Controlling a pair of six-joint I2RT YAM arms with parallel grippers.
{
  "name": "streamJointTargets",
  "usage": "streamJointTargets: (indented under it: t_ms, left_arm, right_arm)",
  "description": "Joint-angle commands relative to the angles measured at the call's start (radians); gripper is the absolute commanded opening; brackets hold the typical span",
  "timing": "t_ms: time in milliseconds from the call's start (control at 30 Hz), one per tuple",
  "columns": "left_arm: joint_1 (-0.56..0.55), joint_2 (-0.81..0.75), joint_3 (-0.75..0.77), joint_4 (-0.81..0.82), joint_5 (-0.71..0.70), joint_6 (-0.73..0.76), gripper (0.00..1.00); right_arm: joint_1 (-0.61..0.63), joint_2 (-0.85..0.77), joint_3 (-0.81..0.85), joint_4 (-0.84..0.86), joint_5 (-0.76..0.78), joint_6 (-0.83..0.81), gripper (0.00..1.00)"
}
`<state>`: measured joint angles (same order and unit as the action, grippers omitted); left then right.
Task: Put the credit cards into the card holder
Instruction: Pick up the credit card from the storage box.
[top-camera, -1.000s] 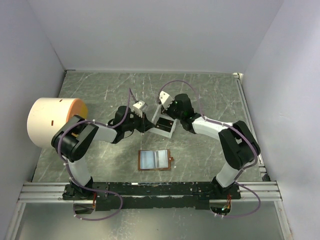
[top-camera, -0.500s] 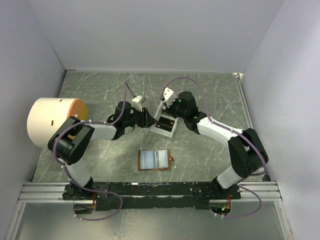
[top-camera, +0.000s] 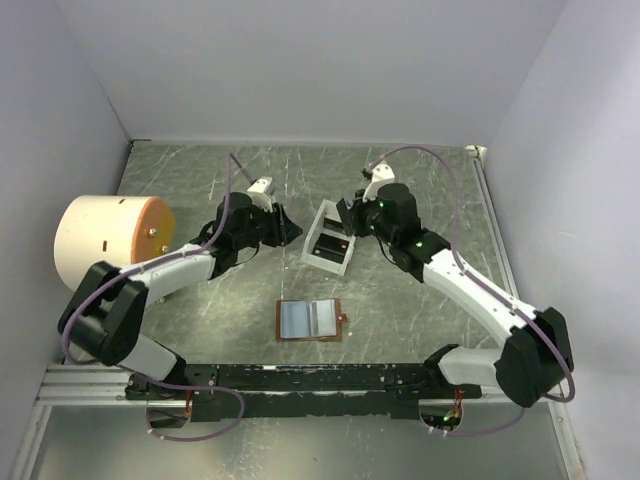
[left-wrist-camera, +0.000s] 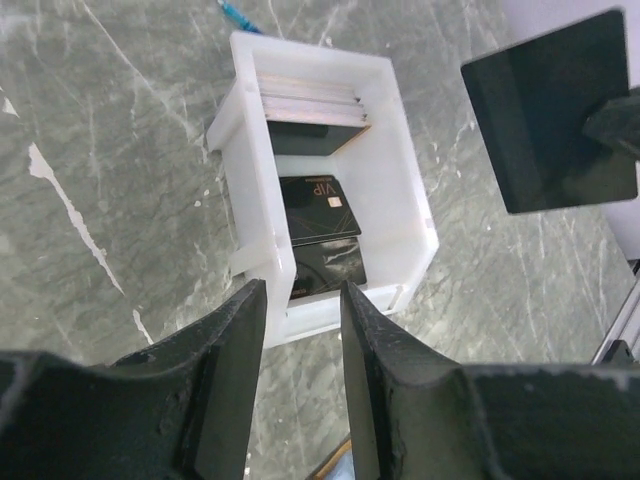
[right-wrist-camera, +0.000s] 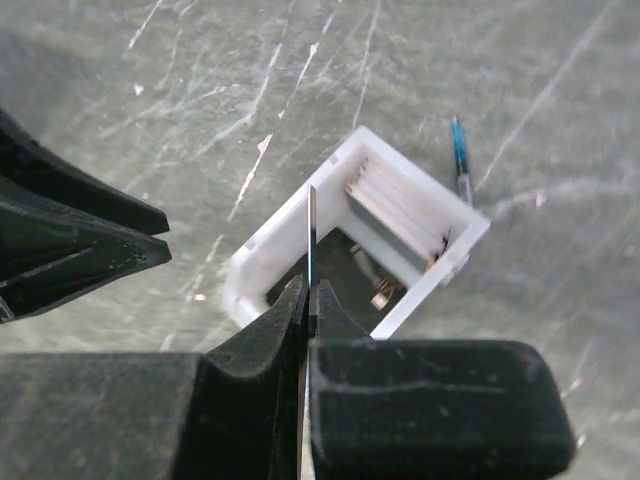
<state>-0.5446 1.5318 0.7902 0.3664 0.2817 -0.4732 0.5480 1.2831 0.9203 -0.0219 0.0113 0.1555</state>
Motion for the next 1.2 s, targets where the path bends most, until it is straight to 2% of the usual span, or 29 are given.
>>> streamJointTargets:
  t_ms: [0,133,300,433,500,567,633,733,900,1000,1167]
  left_arm:
    - [0.006,-0.122,-0.007,-0.13,-0.061,-0.009,0.45]
    - [0.006,-0.193,-0.023,-0.256,-0.07,-0.01,0.41]
    - [0.006,-0.286,-0.105,-0.32,-0.03,-0.029,0.39]
    - [0.006,-0.352,-0.182,-0.356,0.004,-0.053,0.38]
    - [0.007,-0.38,-0.221,-0.368,0.022,-0.065,0.38]
    - [0.006,-0.404,-0.253,-0.384,0.027,-0.073,0.37]
    - [0.006,-0.42,-0.285,-0.383,0.04,-0.089,0.35]
    - [0.003,-0.423,-0.334,-0.342,0.096,-0.114,0.29]
    - [-0.019,-0.399,-0.402,-0.24,0.176,-0.152,0.16]
    - [-0.038,-0.379,-0.426,-0.194,0.203,-0.176,0.1]
    - [-0.063,-0.362,-0.453,-0.133,0.214,-0.196,0.07]
  right_arm:
    - [0.009,-0.086,0.036,-0.251,0.188,0.431,0.0]
    - [0.009,-0.152,0.032,-0.409,0.199,0.73,0.0]
    - [0.009,-0.215,0.017,-0.585,0.19,1.034,0.0]
    - [0.01,-0.213,0.045,-0.712,0.182,1.139,0.0]
    - [0.012,-0.218,0.027,-0.71,0.143,1.147,0.0]
    - [0.014,-0.231,-0.015,-0.66,0.088,1.123,0.0]
    - [0.022,-0.257,-0.086,-0.542,0.018,1.052,0.0]
    - [0.035,-0.309,-0.205,-0.299,-0.126,0.939,0.0]
    - [0.074,-0.349,-0.35,-0.103,-0.258,0.832,0.0]
    - [0.157,-0.354,-0.405,-0.025,-0.25,0.802,0.0]
    - [0.264,-0.316,-0.471,0.061,-0.188,0.803,0.0]
